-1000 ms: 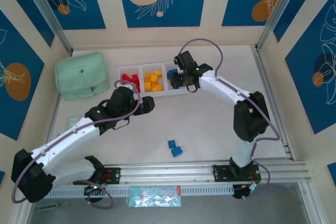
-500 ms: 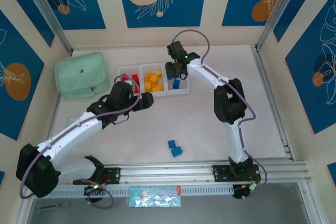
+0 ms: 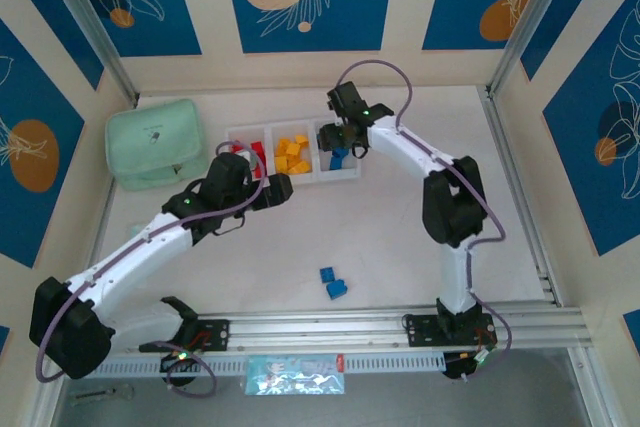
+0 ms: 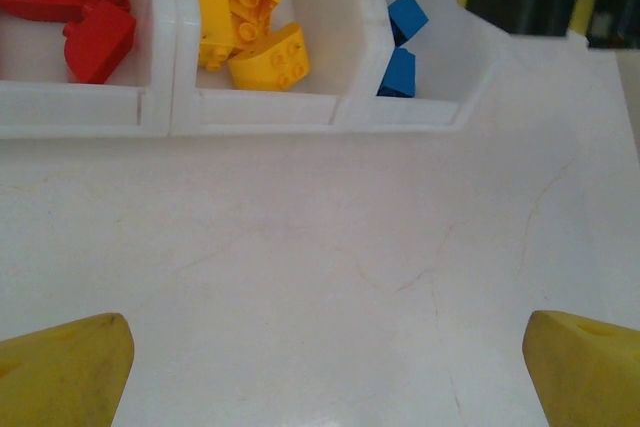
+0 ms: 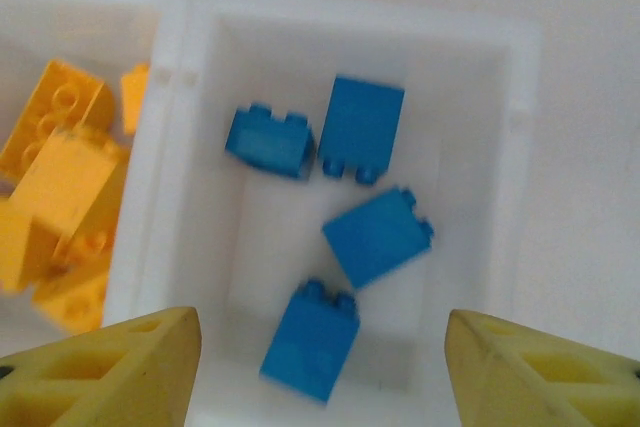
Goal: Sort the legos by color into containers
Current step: Place the lego in the container, then pick up the lego from the bottom-center of the table.
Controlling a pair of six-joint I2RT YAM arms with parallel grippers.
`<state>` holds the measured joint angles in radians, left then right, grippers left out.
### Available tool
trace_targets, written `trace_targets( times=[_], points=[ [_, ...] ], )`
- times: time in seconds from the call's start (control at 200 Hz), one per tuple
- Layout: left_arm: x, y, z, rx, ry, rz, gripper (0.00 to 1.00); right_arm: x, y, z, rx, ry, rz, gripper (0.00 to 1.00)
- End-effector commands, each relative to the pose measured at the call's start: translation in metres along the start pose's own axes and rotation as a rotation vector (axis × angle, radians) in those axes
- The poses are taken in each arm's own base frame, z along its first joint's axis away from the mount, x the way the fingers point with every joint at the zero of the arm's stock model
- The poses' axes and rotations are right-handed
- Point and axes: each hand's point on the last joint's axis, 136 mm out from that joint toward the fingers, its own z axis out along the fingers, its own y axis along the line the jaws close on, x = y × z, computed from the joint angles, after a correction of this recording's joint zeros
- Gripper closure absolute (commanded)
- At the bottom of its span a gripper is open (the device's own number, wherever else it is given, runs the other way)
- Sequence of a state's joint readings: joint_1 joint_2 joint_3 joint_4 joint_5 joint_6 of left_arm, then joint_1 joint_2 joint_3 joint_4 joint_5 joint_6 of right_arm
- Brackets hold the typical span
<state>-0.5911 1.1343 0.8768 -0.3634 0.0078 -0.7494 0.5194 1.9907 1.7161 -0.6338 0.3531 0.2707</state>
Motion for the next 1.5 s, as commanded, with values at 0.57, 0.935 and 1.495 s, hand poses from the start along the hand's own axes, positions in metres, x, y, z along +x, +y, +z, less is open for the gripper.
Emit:
trace_targets(
  times=[0.57,0.935,1.495],
  points=[
    [0.089,0.014,-0.021,0.009,0.157,0.012,0.01,0.198,0.063,-0.088,-0.128,0.312,-0.074,0.23],
    [0.11,0.044,-0.025,-0.037,0.132,-0.067,0.01,0.282,0.099,-0.08,-0.14,0.462,-0.09,0.28],
    [0.113,0.054,-0.024,-0.063,0.119,-0.076,0.01,0.318,0.112,-0.05,-0.077,0.525,-0.128,0.49]
  ],
)
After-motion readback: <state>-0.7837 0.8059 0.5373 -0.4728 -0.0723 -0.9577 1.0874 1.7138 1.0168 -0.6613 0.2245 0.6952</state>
